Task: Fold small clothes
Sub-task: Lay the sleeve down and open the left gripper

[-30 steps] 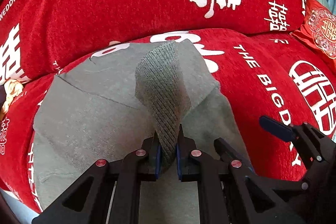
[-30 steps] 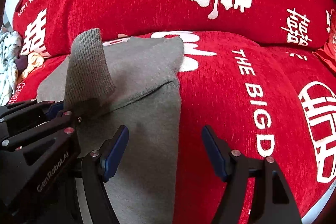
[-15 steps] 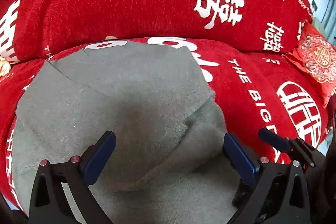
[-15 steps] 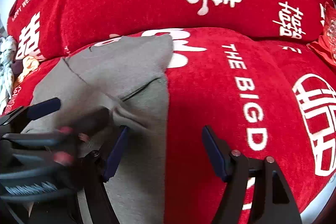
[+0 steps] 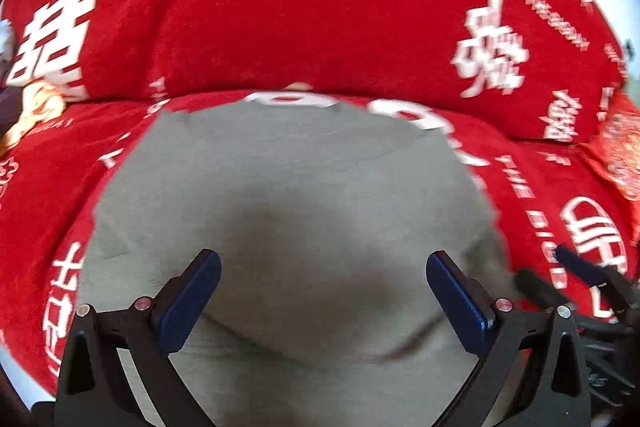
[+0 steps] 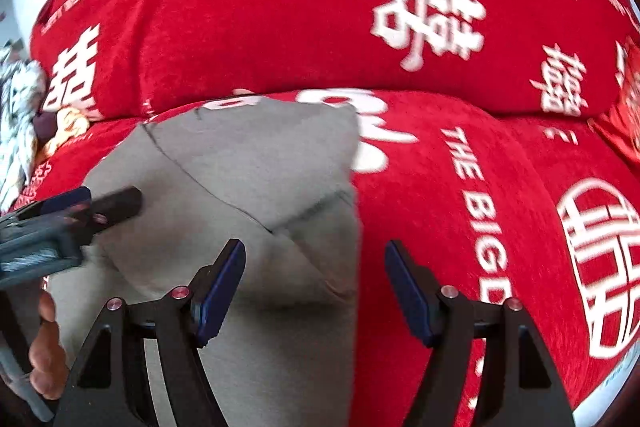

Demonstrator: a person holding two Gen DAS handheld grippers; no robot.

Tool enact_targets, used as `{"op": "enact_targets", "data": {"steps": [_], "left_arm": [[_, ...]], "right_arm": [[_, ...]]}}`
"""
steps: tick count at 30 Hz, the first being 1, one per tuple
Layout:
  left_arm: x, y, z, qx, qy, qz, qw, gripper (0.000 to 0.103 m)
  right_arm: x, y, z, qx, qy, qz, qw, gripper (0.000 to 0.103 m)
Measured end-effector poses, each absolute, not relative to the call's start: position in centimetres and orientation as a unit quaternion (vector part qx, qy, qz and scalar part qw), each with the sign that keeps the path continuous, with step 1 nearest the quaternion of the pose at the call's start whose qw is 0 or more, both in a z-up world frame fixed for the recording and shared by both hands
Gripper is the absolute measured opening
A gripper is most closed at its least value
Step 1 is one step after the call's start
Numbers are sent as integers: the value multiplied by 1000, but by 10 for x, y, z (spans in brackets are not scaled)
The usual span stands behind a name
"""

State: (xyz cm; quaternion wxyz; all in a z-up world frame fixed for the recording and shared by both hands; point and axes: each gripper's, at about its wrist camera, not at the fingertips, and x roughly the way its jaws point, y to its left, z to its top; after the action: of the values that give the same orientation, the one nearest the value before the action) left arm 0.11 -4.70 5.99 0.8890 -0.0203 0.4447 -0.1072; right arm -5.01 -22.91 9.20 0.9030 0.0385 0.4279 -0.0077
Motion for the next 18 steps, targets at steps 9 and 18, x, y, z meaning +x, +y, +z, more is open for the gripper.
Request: {"op": "enact_targets", "data": {"steps": [9,18], "left_arm": [[-7,-18,24,22,476,-65,877,103],[-24,-9,34,36,457,-77,885,103]], "right_arm": [[-51,-209,45,-34,504,-4,863,75],[-89,-256,77,1,491,-62,869,78]]}}
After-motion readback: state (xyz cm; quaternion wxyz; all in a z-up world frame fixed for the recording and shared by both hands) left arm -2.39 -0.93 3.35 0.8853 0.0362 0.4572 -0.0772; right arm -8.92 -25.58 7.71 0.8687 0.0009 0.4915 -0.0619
